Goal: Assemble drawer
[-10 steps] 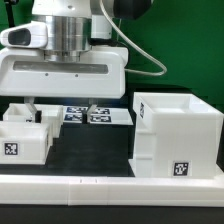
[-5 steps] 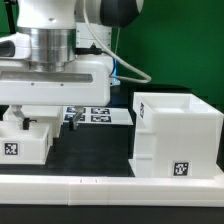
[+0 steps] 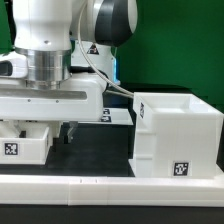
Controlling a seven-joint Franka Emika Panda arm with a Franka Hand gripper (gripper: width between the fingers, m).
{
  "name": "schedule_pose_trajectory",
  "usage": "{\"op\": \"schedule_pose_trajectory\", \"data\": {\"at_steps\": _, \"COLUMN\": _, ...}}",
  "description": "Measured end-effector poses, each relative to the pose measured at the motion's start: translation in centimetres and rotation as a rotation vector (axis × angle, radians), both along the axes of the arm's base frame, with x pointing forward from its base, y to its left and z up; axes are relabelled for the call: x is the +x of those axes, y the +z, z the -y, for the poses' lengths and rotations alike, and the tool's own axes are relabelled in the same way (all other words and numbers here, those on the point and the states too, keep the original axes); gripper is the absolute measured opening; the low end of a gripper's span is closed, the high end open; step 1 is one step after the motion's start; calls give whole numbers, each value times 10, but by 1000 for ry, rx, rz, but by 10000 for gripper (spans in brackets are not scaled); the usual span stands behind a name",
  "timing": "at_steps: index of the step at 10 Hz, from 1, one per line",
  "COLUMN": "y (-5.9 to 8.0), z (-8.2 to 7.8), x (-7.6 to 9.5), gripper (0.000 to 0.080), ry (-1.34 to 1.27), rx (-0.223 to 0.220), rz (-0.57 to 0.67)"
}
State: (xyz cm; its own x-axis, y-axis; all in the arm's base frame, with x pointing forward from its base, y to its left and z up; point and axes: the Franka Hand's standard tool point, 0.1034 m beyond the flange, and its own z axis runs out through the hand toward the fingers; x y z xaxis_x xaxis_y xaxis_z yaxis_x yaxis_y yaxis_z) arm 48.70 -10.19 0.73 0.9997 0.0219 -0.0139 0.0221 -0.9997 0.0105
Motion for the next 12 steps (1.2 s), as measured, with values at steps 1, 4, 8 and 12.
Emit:
{"op": "schedule_pose_trajectory", "data": {"at_steps": 1, "y": -1, "z": -5, "x": 1, "gripper": 649, "ry": 2, "rx": 0, "rz": 1}}
{"op": "schedule_pose_trajectory", "data": {"at_steps": 4, "y": -2, "z": -13, "x": 1, "gripper": 515, "ry": 4, "rx": -1, "rz": 1}}
{"op": "schedule_pose_trajectory", "data": {"at_steps": 8, "y": -2, "z": -13, "x": 1, "gripper": 71, "ry": 4, "rx": -1, "rz": 1}}
{"op": "schedule_pose_trajectory", "data": {"at_steps": 12, "y": -2, "z": -13, "x": 1, "gripper": 41, "ry": 5, "rx": -1, "rz": 1}}
